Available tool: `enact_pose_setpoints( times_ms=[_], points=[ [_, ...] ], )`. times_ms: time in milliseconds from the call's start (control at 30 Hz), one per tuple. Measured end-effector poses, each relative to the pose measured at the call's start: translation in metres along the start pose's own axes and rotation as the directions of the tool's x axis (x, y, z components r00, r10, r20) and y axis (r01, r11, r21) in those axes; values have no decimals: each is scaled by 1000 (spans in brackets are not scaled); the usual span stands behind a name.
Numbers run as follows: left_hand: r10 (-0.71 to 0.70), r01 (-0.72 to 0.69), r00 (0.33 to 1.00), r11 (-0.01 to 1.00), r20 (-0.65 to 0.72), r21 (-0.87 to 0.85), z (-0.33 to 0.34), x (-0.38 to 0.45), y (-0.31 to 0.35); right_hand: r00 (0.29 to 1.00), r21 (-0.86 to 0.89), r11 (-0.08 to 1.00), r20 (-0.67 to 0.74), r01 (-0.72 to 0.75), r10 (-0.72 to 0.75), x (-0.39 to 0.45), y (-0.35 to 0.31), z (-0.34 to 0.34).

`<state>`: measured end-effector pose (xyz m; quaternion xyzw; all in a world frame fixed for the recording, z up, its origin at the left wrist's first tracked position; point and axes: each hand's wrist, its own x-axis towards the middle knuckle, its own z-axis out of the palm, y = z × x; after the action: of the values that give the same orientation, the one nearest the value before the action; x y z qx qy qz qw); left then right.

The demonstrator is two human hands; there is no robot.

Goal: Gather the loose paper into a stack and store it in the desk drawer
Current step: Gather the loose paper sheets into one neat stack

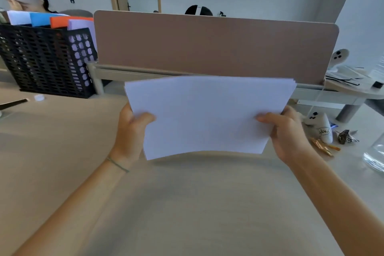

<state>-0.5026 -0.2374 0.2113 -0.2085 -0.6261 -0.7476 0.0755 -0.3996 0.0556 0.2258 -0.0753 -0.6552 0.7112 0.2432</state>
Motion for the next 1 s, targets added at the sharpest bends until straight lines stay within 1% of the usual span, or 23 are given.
enact_pose_setpoints(
  times_ms=[67,133,200,233,300,400,433,467,533,600,633,667,733,767,800,833,867,900,933,967,1000],
  points=[
    [-87,88,996,996,-37,21,1,-10,-20,999,-37,999,-36,-37,36,-12,22,-2],
    [-173,173,981,985,-86,-8,3,-15,-32,998,-32,998,-35,-60,59,-20,38,-3],
    [-206,204,974,978,-97,-29,4,-9,-31,998,-53,997,-31,-48,46,-17,37,-4],
    [-215,214,974,976,-70,-29,1,-4,-29,999,-97,995,-26,-27,25,-14,31,-6],
    [-200,200,979,980,34,1,-6,6,-20,999,-204,978,2,46,-46,-3,6,-11],
    [-139,134,968,990,210,38,-20,20,13,985,-382,908,90,172,-149,14,-57,-14],
    [-111,98,958,993,263,62,-24,25,27,975,-462,859,140,221,-175,19,-81,-12],
    [-93,59,940,992,329,111,-25,30,41,961,-555,786,194,273,-197,23,-104,-7],
    [-84,-16,889,977,450,212,-16,39,65,927,-715,591,312,373,-208,29,-143,8],
    [-76,-53,854,972,515,231,8,41,79,882,-786,401,436,470,-178,30,-167,31],
    [-65,-59,859,973,507,225,24,39,81,866,-806,316,475,500,-158,28,-173,43],
    [-41,-70,883,974,467,217,39,37,81,855,-822,236,497,518,-145,26,-178,55],
    [7,-71,950,978,311,195,62,29,73,847,-848,90,504,522,-168,19,-186,68],
    [9,-50,973,983,231,174,69,25,66,857,-865,52,485,500,-176,17,-189,68],
    [-2,-22,986,989,165,148,71,20,60,876,-885,41,451,464,-169,15,-191,62],
    [-13,-1,994,993,109,122,72,14,55,898,-904,66,408,423,-162,13,-190,51],
    [-23,16,997,995,70,94,70,9,51,921,-910,172,350,378,-172,13,-183,38],
    [-34,31,998,997,46,66,69,5,47,941,-861,384,284,334,-182,12,-171,24],
    [-42,40,998,998,36,46,68,0,45,955,-702,647,229,296,-188,10,-156,11],
    [-41,40,998,999,40,29,69,-3,45,969,-446,862,165,241,-186,5,-139,4],
    [-36,36,998,999,50,10,71,-6,44,979,-184,965,125,186,-164,0,-123,0]
  ],
)
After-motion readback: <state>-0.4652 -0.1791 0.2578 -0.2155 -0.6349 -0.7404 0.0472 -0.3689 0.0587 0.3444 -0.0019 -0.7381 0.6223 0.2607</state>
